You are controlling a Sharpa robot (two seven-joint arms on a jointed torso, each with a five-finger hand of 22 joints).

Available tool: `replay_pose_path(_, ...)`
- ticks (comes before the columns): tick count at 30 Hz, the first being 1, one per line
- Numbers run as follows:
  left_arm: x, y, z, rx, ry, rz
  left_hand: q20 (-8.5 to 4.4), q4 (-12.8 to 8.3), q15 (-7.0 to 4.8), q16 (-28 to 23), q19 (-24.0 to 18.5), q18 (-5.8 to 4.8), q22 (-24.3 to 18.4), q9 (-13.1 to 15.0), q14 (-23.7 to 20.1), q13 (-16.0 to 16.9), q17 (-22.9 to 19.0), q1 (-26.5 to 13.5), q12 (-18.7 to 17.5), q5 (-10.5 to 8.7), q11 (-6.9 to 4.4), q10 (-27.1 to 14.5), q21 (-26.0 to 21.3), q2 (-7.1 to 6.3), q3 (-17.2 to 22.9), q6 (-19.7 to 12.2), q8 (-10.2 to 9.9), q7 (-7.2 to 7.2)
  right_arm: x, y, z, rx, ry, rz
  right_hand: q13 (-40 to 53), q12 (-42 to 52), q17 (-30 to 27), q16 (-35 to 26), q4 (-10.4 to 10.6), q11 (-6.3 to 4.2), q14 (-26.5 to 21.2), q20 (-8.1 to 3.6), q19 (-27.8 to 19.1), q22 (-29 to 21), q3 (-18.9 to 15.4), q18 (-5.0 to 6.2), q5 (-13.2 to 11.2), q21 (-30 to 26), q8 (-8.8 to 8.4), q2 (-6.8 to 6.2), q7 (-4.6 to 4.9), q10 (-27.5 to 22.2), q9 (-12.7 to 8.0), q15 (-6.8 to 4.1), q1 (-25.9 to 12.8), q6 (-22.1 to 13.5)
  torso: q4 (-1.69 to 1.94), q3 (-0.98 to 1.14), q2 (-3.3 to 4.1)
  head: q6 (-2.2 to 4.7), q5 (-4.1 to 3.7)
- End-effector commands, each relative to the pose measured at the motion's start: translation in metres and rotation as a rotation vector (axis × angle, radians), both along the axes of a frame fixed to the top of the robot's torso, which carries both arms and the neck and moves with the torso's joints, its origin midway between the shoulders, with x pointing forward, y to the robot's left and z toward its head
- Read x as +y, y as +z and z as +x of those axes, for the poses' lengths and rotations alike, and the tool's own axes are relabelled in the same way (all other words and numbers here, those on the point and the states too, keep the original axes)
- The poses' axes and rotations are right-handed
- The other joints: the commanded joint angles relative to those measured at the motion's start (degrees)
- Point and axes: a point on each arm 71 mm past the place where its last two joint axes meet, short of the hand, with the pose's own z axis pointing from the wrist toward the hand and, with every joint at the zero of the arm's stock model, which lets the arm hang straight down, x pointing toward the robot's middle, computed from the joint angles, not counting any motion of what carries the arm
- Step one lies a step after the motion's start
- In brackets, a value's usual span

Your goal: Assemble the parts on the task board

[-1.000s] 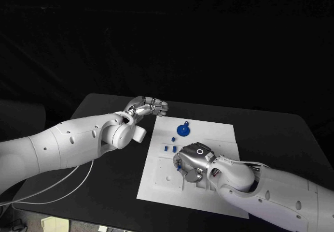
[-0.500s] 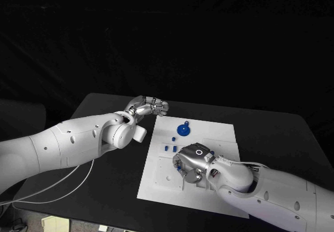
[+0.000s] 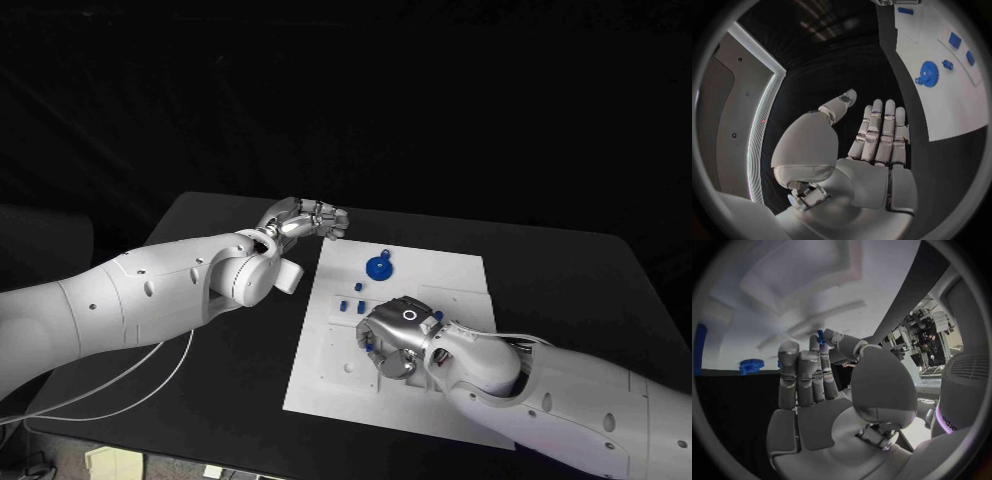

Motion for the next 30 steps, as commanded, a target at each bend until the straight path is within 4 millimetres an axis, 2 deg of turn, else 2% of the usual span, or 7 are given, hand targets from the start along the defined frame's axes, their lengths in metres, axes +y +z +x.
replay_pose_path(1, -0.002, 0.002, 0.0, -0.002, -0.012, -0.01, 0.49, 0.1, 0.27, -0.2, 0.0, 1.06, 0.1, -0.1, -0.2, -0.1, 0.1, 0.0, -0.4, 0.11, -0.05, -0.4, -0.2, -0.12, -0.2, -0.5, 0.3, 0.03, -0.004, -0.007, -0.002, 0.05, 0.007, -0.001, -0.2, -0.5, -0.1, 0.1, 0.2, 1.28, -0.2, -0.05, 0.0, 0.1, -1.0, 3.54, 0.7, -0.1, -0.42, -0.65, 0.19, 0.4, -0.2, 0.47, -1.6, -0.8, 0.01, 0.01, -0.01, -0.03, -0.05)
replay_pose_path(2, -0.002, 0.002, 0.0, -0.001, -0.012, -0.01, 0.5, 0.2, 0.27, -0.2, 0.0, 1.07, 0.1, -0.1, -0.2, -0.1, 0.1, 0.0, -0.4, 0.11, -0.05, -0.4, -0.2, -0.14, -0.3, -0.5, 0.3, 0.03, -0.005, -0.006, -0.002, 0.046, 0.004, 0.014, -0.9, -1.9, 0.0, 0.2, -0.4, 2.05, -0.1, 0.01, 0.1, 0.3, -4.1, 3.54, 1.8, 0.1, -1.73, -1.48, 1.18, -2.1, -0.7, 1.27, -3.9, -3.3, 0.0, 0.01, -0.02, -0.01, -0.07)
replay_pose_path(3, -0.002, 0.002, 0.0, -0.001, -0.012, -0.01, 0.5, 0.2, 0.28, -0.2, 0.0, 1.07, 0.1, -0.1, -0.2, -0.1, 0.1, 0.0, -0.4, 0.11, -0.05, -0.4, -0.2, -0.15, -0.3, -0.5, 0.3, 0.03, -0.005, -0.005, -0.002, 0.045, 0.002, 0.024, -1.0, -2.1, -0.1, 0.3, -1.2, 2.3, -0.2, -0.1, 0.0, 0.3, -6.8, 3.54, 2.9, -0.1, -1.91, -0.93, 1.51, -2.0, -0.7, 1.51, -4.1, -3.9, 0.0, 0.01, -0.02, -0.01, -0.07)
replay_pose_path(6, -0.002, 0.002, 0.0, 0.0, -0.013, -0.01, 0.51, 0.2, 0.29, -0.3, 0.0, 1.08, 0.1, -0.1, -0.2, -0.1, 0.1, 0.0, -0.4, 0.1, -0.03, -0.4, -0.3, -0.2, -0.3, -0.5, 0.3, 0.05, -0.008, -0.003, -0.002, 0.036, -0.004, 0.053, -1.3, -2.8, -0.2, 0.3, -1.2, 2.52, -0.2, -0.04, 0.0, 0.2, -8.5, 3.54, 1.7, -0.3, -2.73, -1.32, 2.14, -2.9, -1.1, 1.84, -4.6, -5.5, -0.01, 0.05, 0.01, 0.11, -0.2)
replay_pose_path(10, -0.001, 0.002, 0.0, 0.001, -0.012, -0.009, 0.52, 0.2, 0.31, -0.4, 0.0, 1.1, 0.1, -0.1, -0.3, -0.1, 0.1, 0.0, -0.5, 0.1, -0.01, -0.5, -0.3, -0.25, -0.3, -0.6, 0.2, 0.07, -0.012, 0.002, -0.005, 0.029, -0.004, 0.098, -2.4, -4.3, -0.3, 0.3, -1.5, 3.5, -0.2, -0.02, 0.1, 0.0, -10.3, 3.54, 2.3, -0.7, -3.35, -2.01, 2.77, -5.4, -1.4, 2.77, -4.6, -6.9, -0.04, 0.09, 0.0, 0.29, -0.46)
replay_pose_path(19, 0.0, 0.002, 0.001, 0.001, -0.008, -0.008, 0.54, 0.2, 0.33, -0.5, 0.0, 1.12, 0.1, -0.1, -0.3, -0.1, 0.1, 0.0, -0.5, 0.1, 0.02, -0.5, -0.3, -0.29, -0.3, -0.6, 0.2, 0.09, -0.028, 0.025, -0.008, 0.003, -0.017, 0.17, -3.5, -4.8, -0.5, 0.4, -1.8, 4.16, -0.3, -0.09, 0.3, -0.3, -12.0, 3.54, 3.1, -1.1, -3.43, -2.24, 2.92, -7.2, -1.5, 3.41, -4.5, -7.4, -0.1, 0.17, 0.0, 0.89, -1.34)
replay_pose_path(30, 0.001, 0.001, 0.001, 0.001, -0.008, -0.007, 0.55, 0.2, 0.34, -0.5, 0.0, 1.14, 0.1, -0.1, -0.3, -0.1, 0.2, 0.1, -0.5, 0.1, 0.02, -0.6, -0.4, -0.28, -0.3, -0.7, 0.2, 0.1, -0.076, 0.069, 0.017, 0.004, -0.11, 0.107, -3.9, -4.0, -0.7, 0.6, -1.4, 3.78, -0.2, -0.09, 0.6, -0.5, -10.9, 3.54, 2.9, -1.5, -3.11, -2.06, 2.76, -5.9, -1.5, 3.05, -2.6, -7.1, -0.19, 0.23, 0.01, 2.16, -3.27)
